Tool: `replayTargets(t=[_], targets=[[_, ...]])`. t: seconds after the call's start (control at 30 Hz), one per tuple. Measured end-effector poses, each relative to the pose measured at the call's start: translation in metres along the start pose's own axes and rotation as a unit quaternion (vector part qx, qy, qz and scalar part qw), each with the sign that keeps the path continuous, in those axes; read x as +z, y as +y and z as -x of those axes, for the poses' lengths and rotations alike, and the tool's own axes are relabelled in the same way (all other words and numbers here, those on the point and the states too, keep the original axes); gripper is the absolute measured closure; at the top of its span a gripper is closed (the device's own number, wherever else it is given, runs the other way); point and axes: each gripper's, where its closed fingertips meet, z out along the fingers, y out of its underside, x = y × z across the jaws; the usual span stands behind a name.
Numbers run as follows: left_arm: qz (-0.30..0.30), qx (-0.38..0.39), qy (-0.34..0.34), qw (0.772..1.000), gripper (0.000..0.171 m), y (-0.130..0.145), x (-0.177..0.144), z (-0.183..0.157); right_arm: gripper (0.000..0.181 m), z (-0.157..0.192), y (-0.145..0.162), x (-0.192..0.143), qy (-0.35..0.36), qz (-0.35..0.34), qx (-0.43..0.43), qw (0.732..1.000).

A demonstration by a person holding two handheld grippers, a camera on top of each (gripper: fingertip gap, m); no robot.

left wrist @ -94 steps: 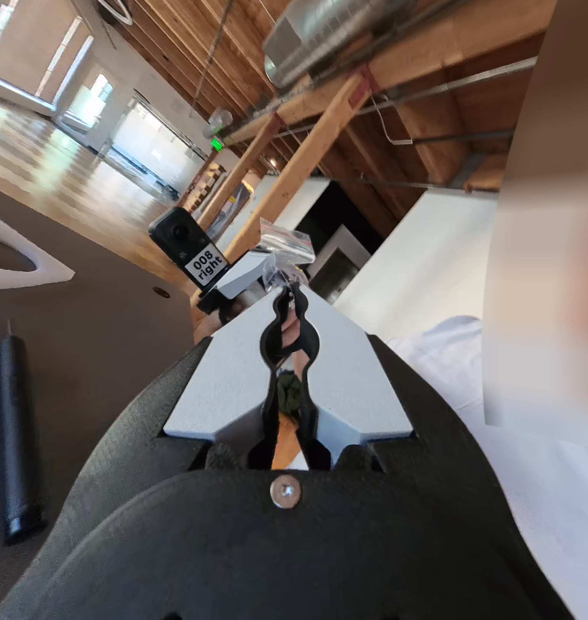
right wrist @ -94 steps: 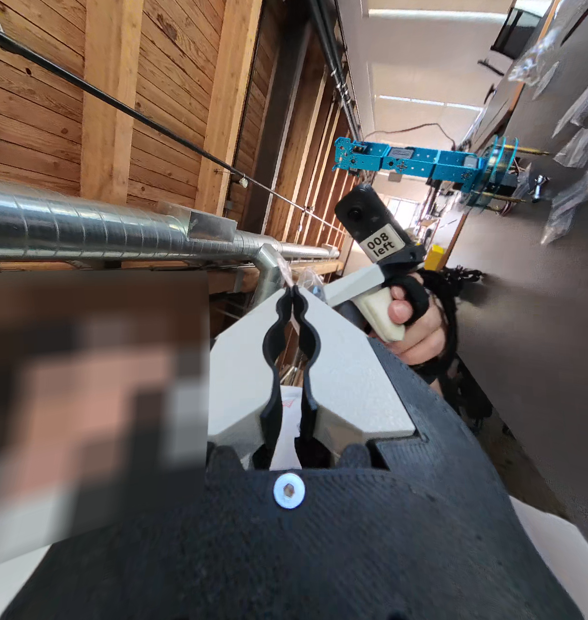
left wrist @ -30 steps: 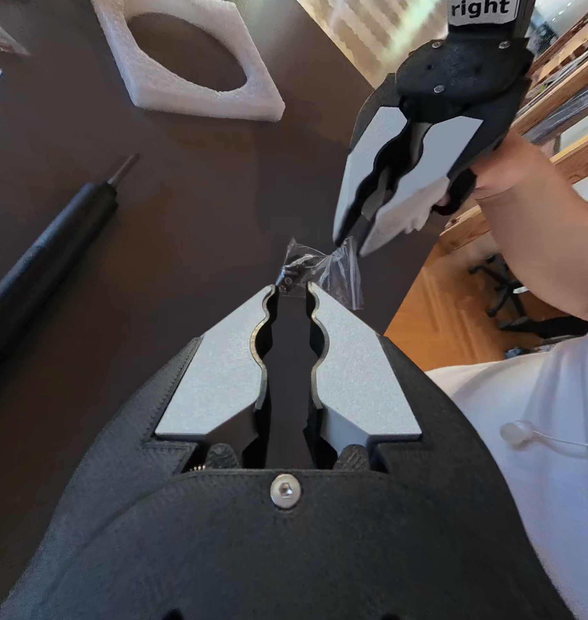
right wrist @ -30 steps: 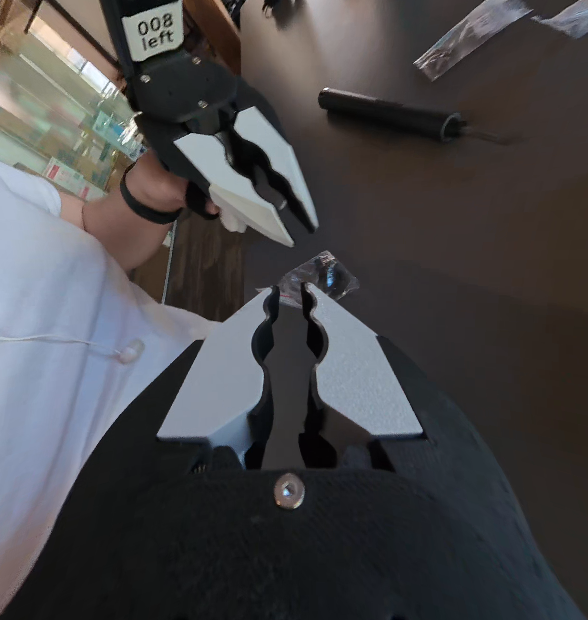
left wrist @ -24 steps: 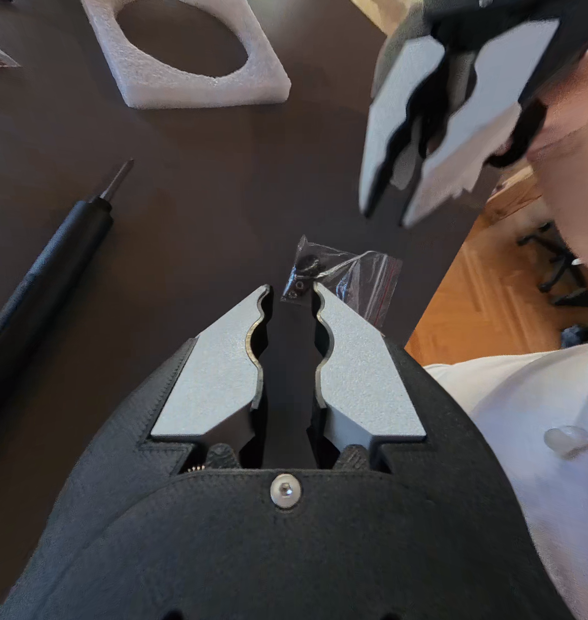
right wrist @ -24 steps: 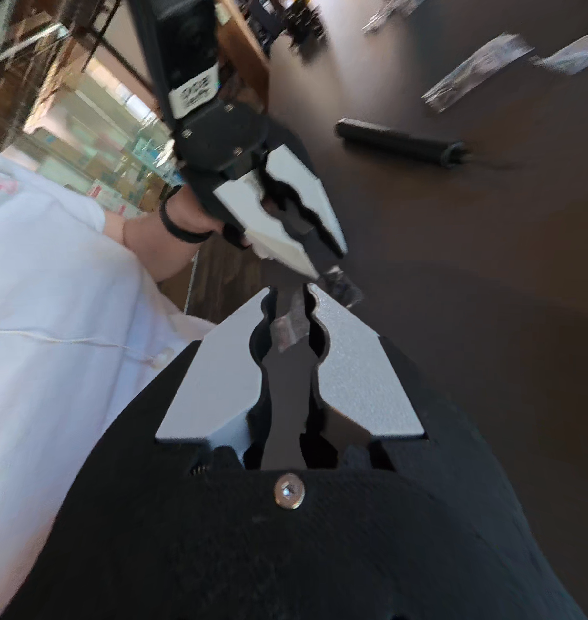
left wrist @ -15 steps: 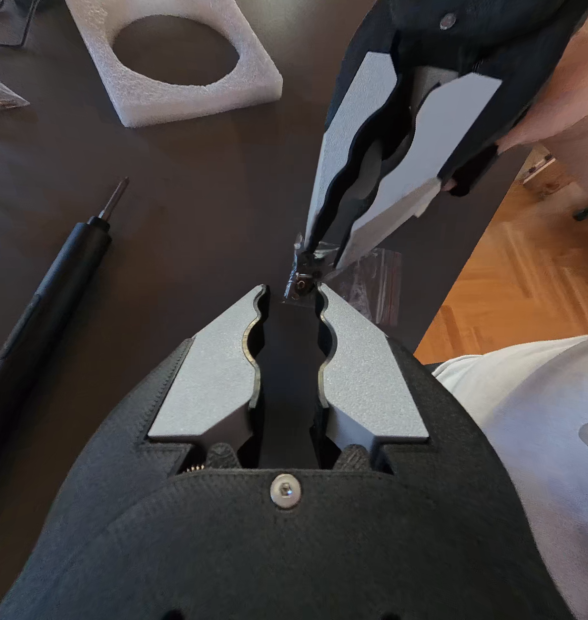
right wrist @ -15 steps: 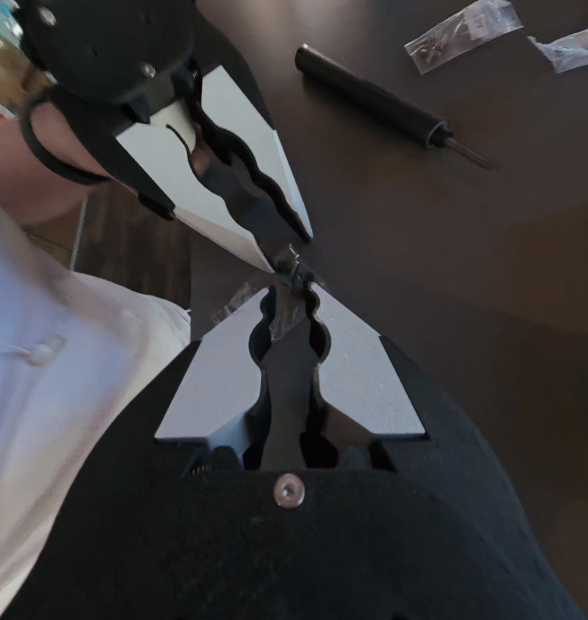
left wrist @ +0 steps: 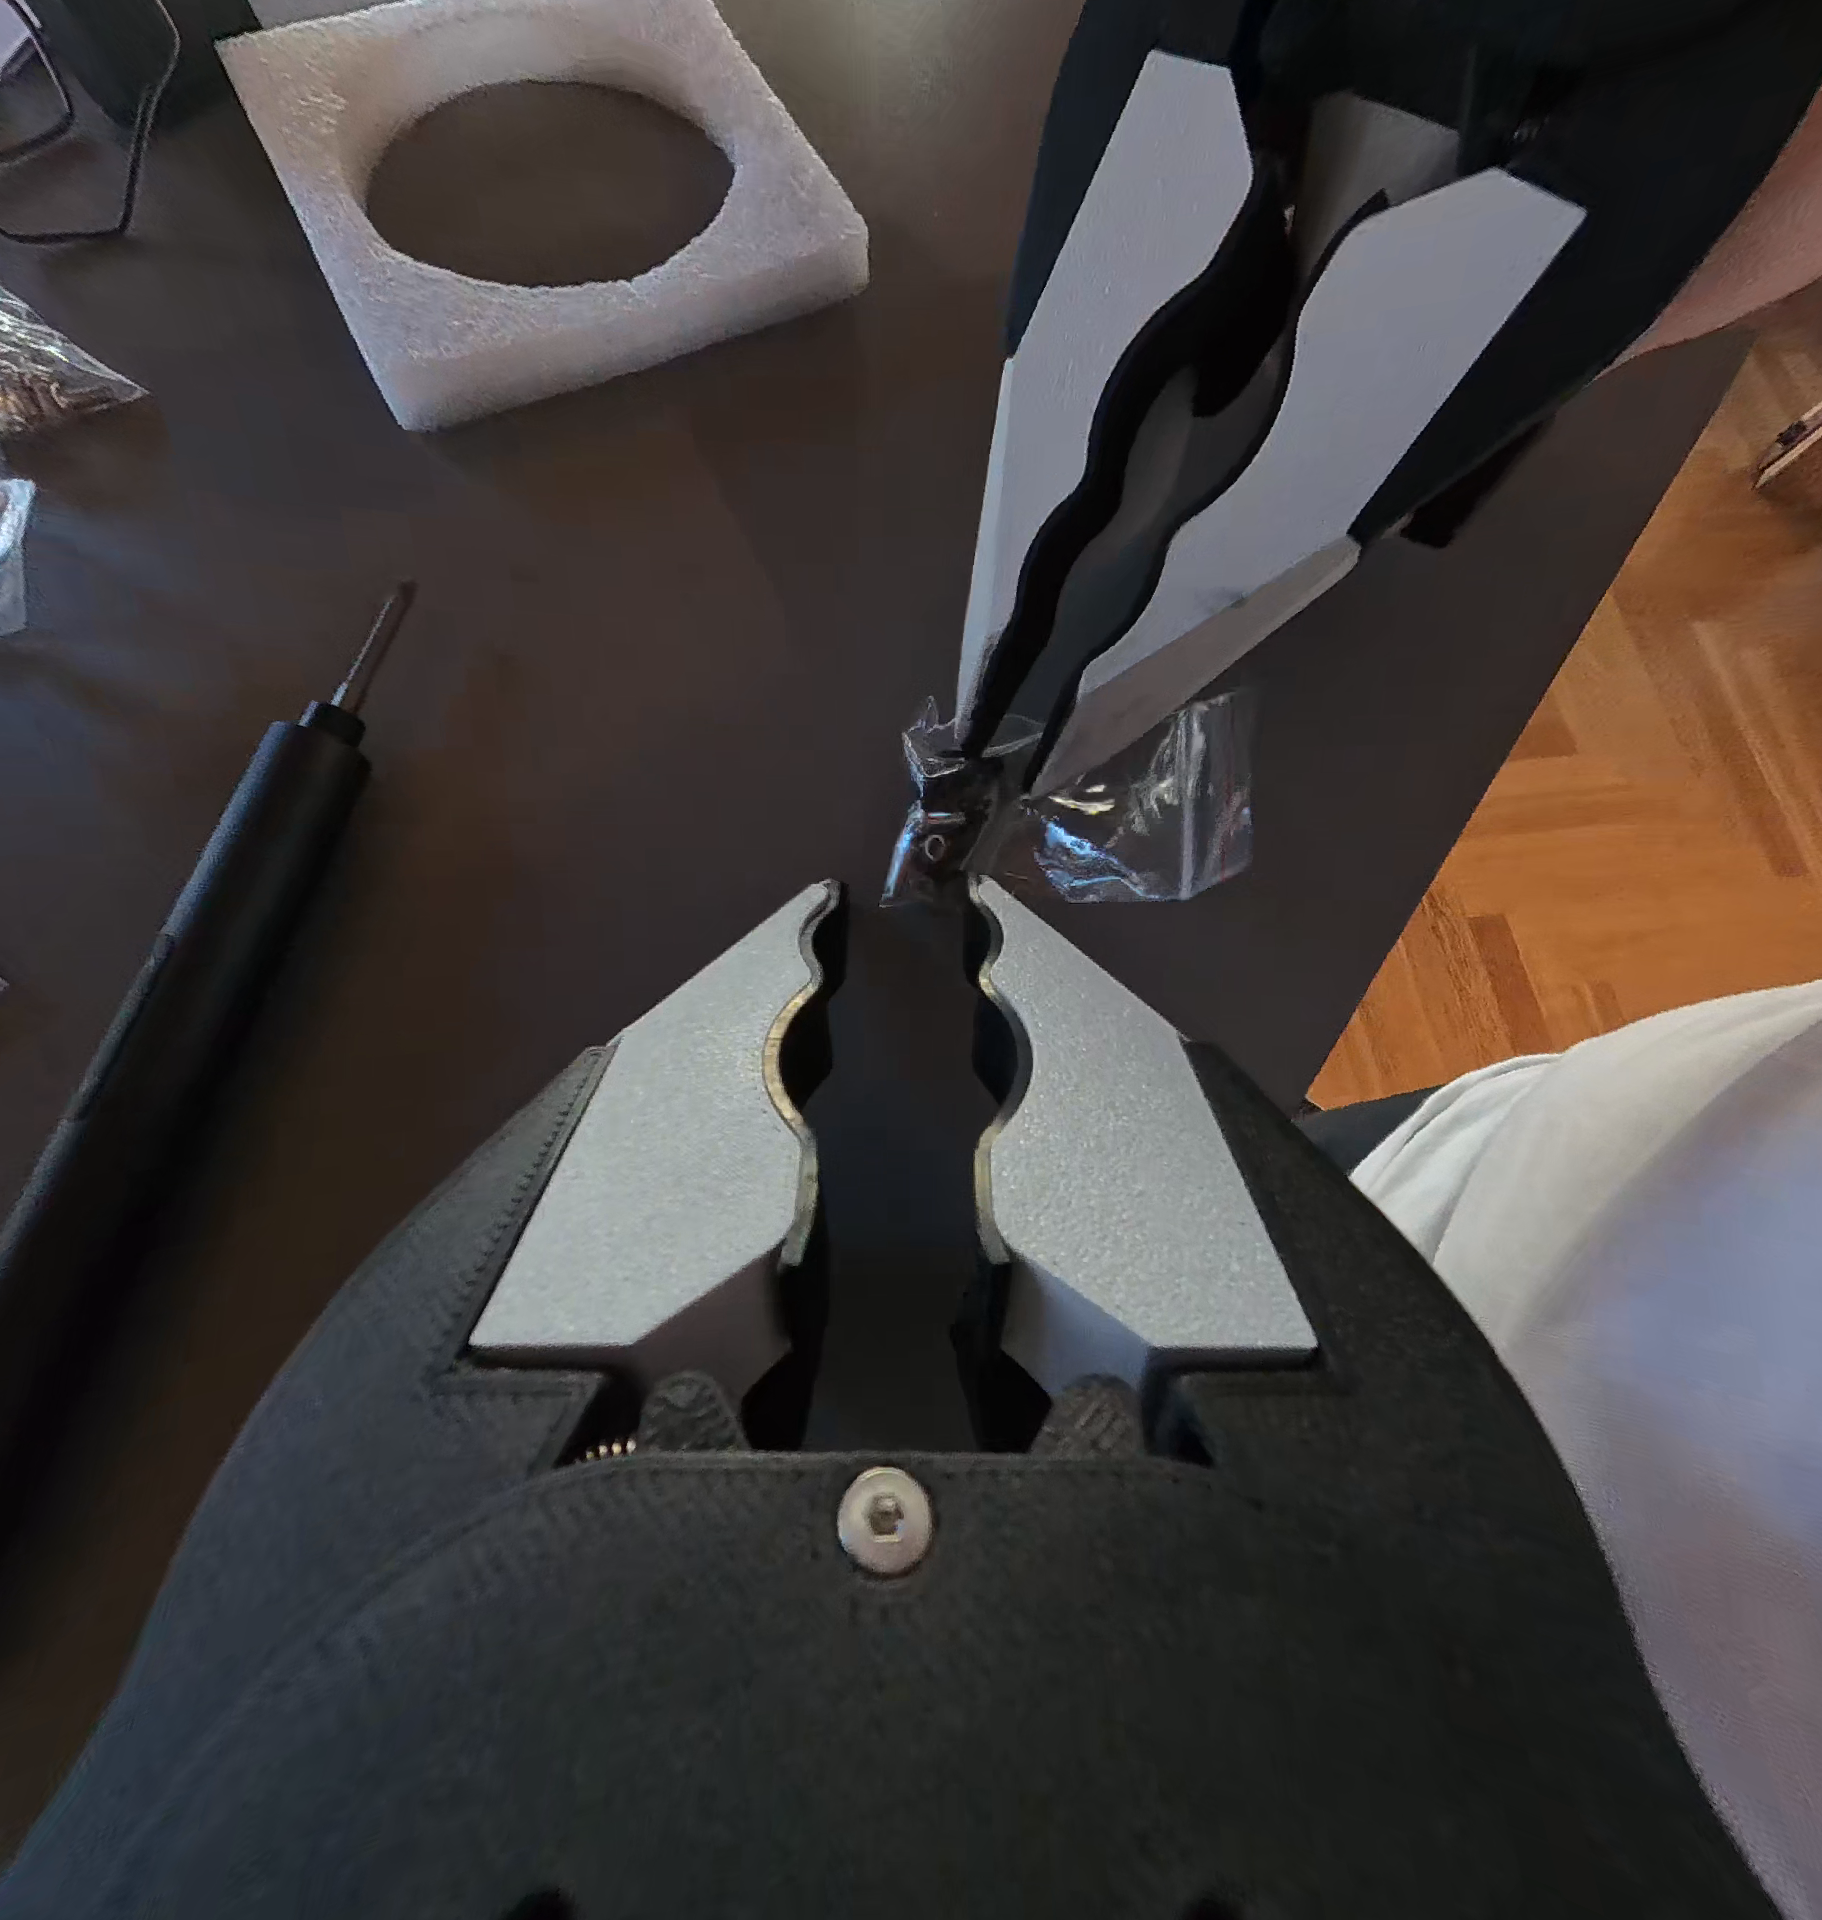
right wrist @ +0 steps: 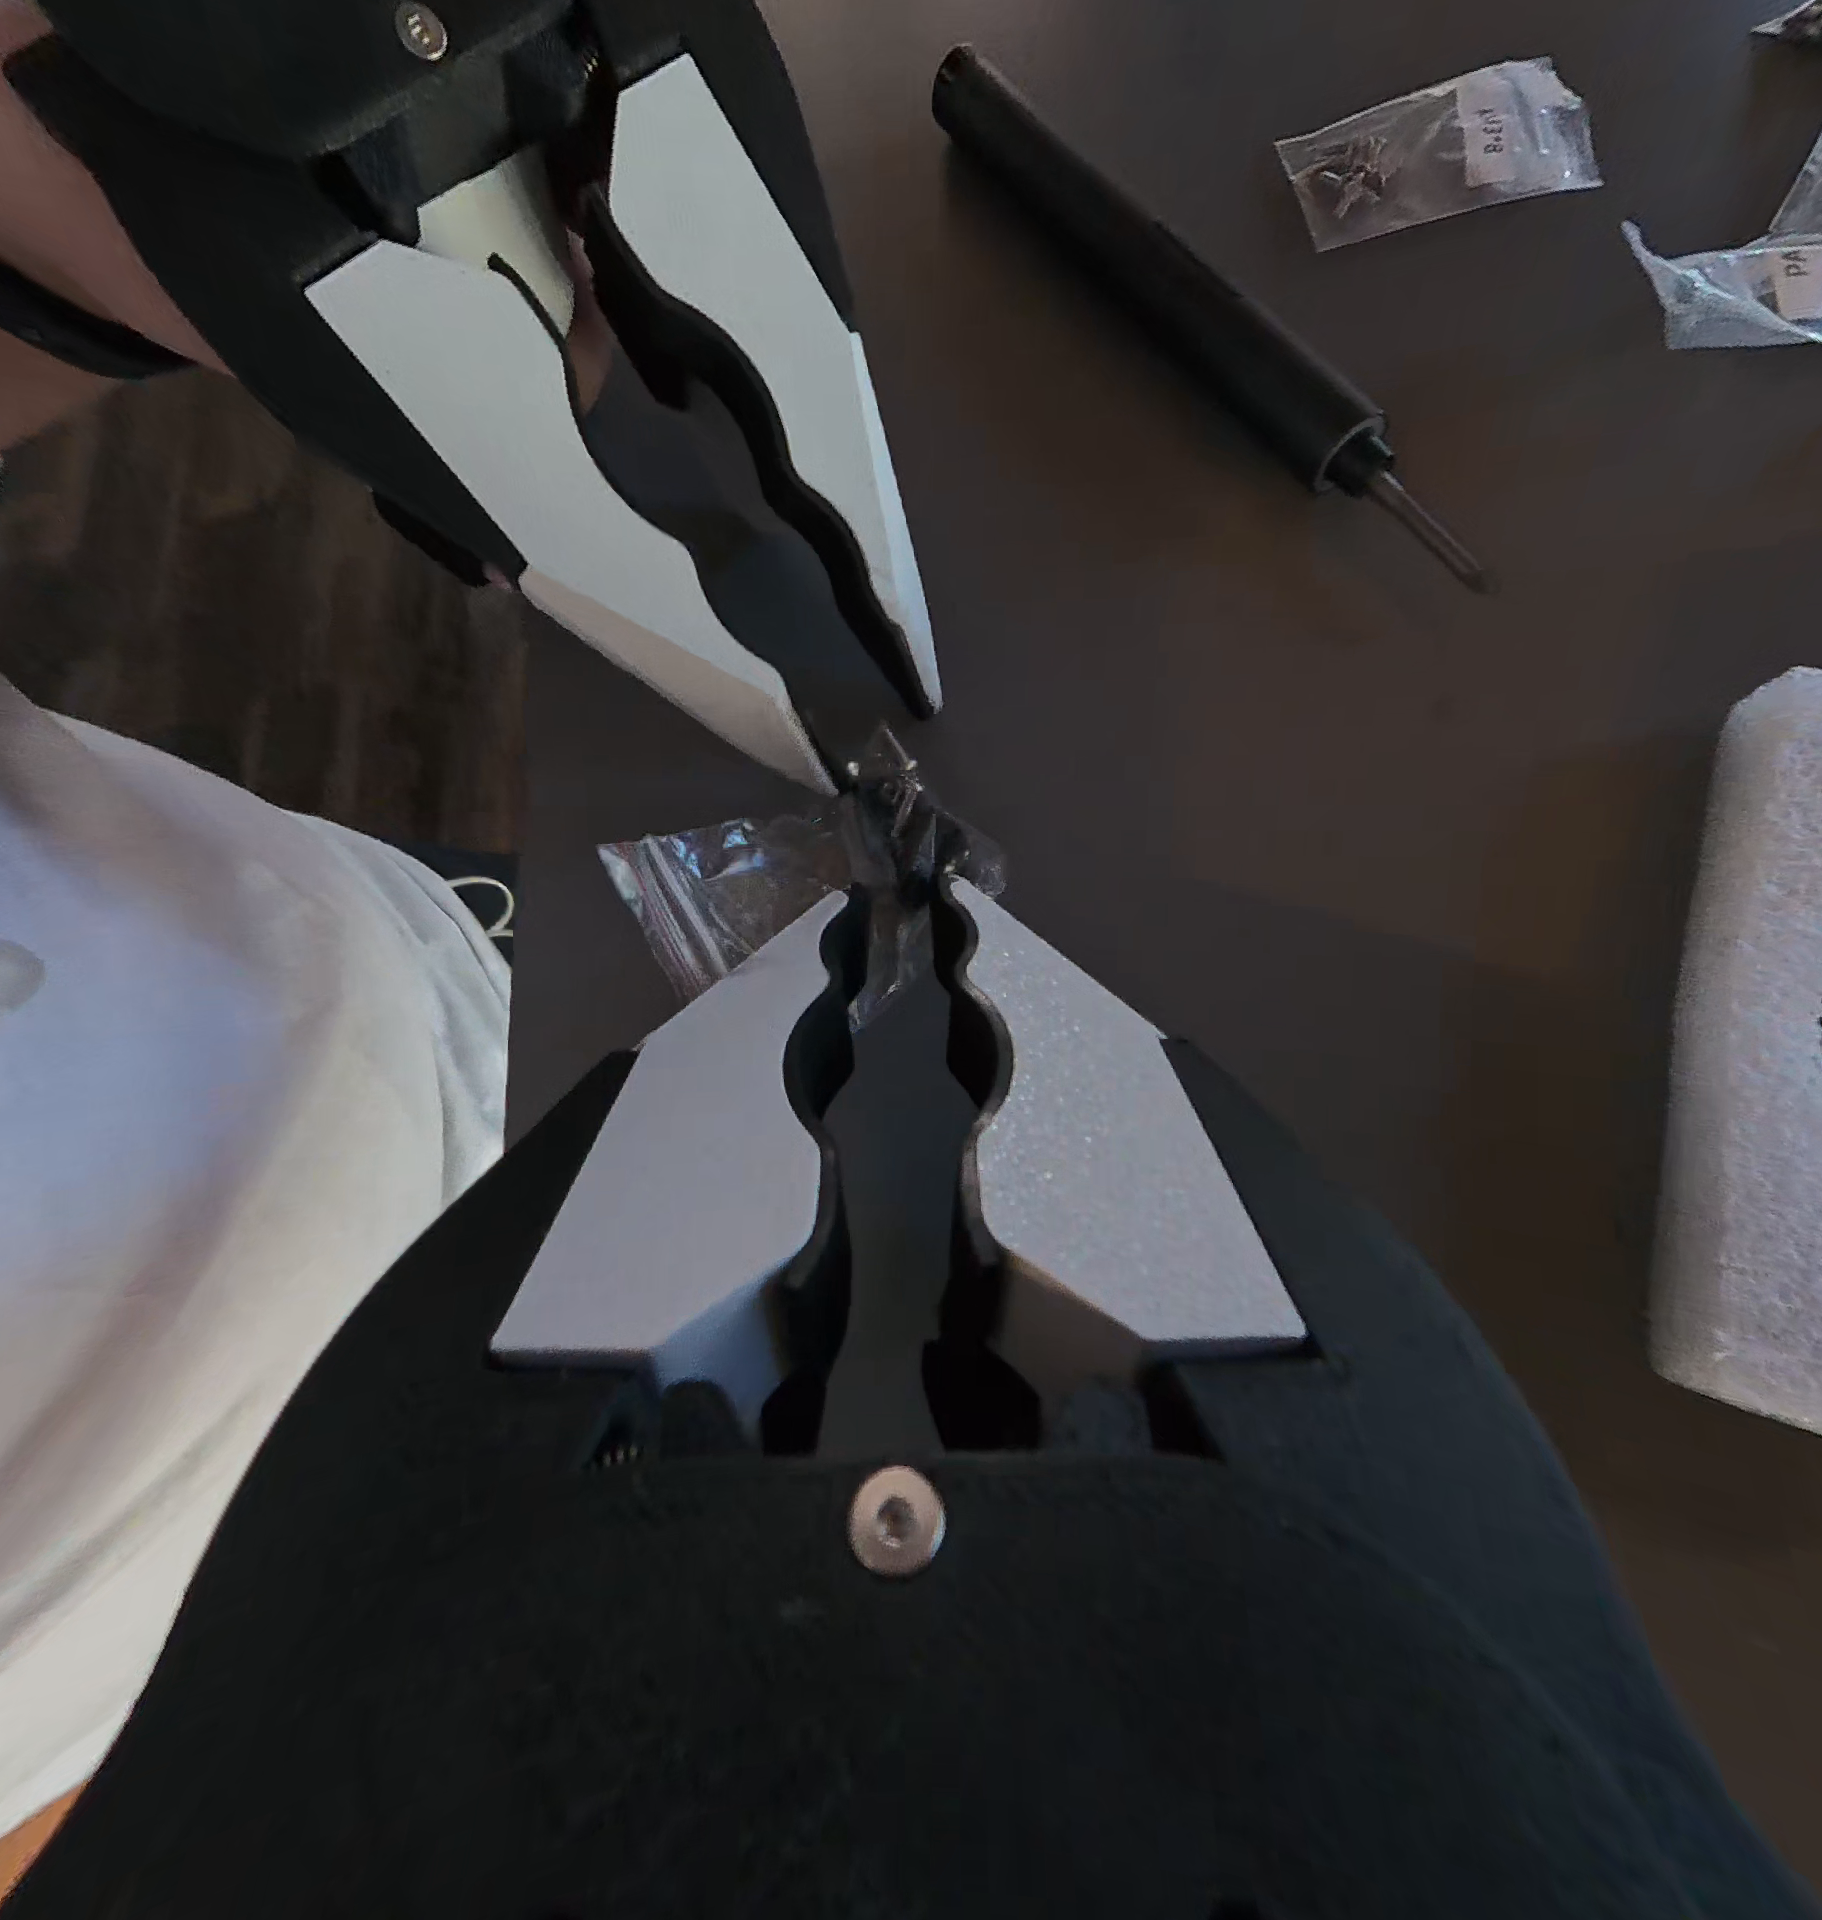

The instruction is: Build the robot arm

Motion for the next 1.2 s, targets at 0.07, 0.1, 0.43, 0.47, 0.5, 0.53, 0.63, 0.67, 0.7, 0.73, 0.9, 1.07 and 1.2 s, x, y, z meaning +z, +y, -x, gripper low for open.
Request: replayTargets(t=[0.07, 0.1, 0.43, 0.47, 0.5, 0.53, 0.63, 0.67, 0.7, 0.73, 0.9, 1.07, 1.2], targets=[[0.003, 0.0, 0.003, 1.0, 0.153, 0.0, 0.0, 0.0, 0.17, -0.001, -0.002, -0.002, -0.003, -0.006, 0.004, 1.0], [0.004, -0.001, 0.006, 1.0, 0.154, 0.0, 0.0, 0.0, 0.17, -0.001, -0.003, -0.003, -0.003, -0.01, 0.004, 1.0], [-0.001, -0.045, 0.022, 0.999, 0.161, 0.003, -0.005, 0.005, 0.168, -0.013, 0.002, -0.017, 0.012, -0.026, 0.017, 0.999], [-0.001, -0.047, 0.02, 0.999, 0.161, 0.004, -0.007, 0.006, 0.168, -0.014, 0.003, -0.02, 0.013, -0.03, 0.021, 0.999], [-0.001, -0.05, 0.019, 0.999, 0.161, 0.005, -0.008, 0.006, 0.168, -0.015, 0.004, -0.023, 0.015, -0.033, 0.024, 0.999], [-0.001, -0.055, 0.017, 0.998, 0.161, 0.006, -0.009, 0.008, 0.167, -0.015, 0.005, -0.027, 0.016, -0.038, 0.027, 0.999], [-0.002, -0.068, 0.008, 0.998, 0.162, 0.01, -0.014, 0.012, 0.162, -0.006, 0.007, -0.034, -0.004, -0.051, 0.038, 0.998], [-0.002, -0.072, 0.004, 0.997, 0.162, 0.011, -0.016, 0.014, 0.159, -0.001, 0.007, -0.036, -0.016, -0.057, 0.038, 0.998], [-0.002, -0.075, 0.001, 0.997, 0.162, 0.012, -0.017, 0.016, 0.156, 0.003, 0.007, -0.036, -0.023, -0.061, 0.036, 0.997], [-0.002, -0.079, -0.001, 0.997, 0.161, 0.013, -0.019, 0.017, 0.154, 0.006, 0.009, -0.035, -0.025, -0.06, 0.037, 0.997], [-0.026, -0.09, 0.013, 0.996, 0.153, 0.005, -0.019, 0.014, 0.144, 0.006, 0.017, -0.031, -0.023, -0.042, 0.086, 0.995], [-0.028, -0.094, 0.028, 0.995, 0.151, -0.004, -0.008, 0.011, 0.127, 0.011, 0.014, -0.023, 0.017, -0.033, 0.122, 0.992], [-0.017, -0.098, 0.022, 0.995, 0.152, -0.003, -0.003, 0.009, 0.131, 0.013, 0.011, -0.019, 0.054, -0.039, 0.164, 0.984]])
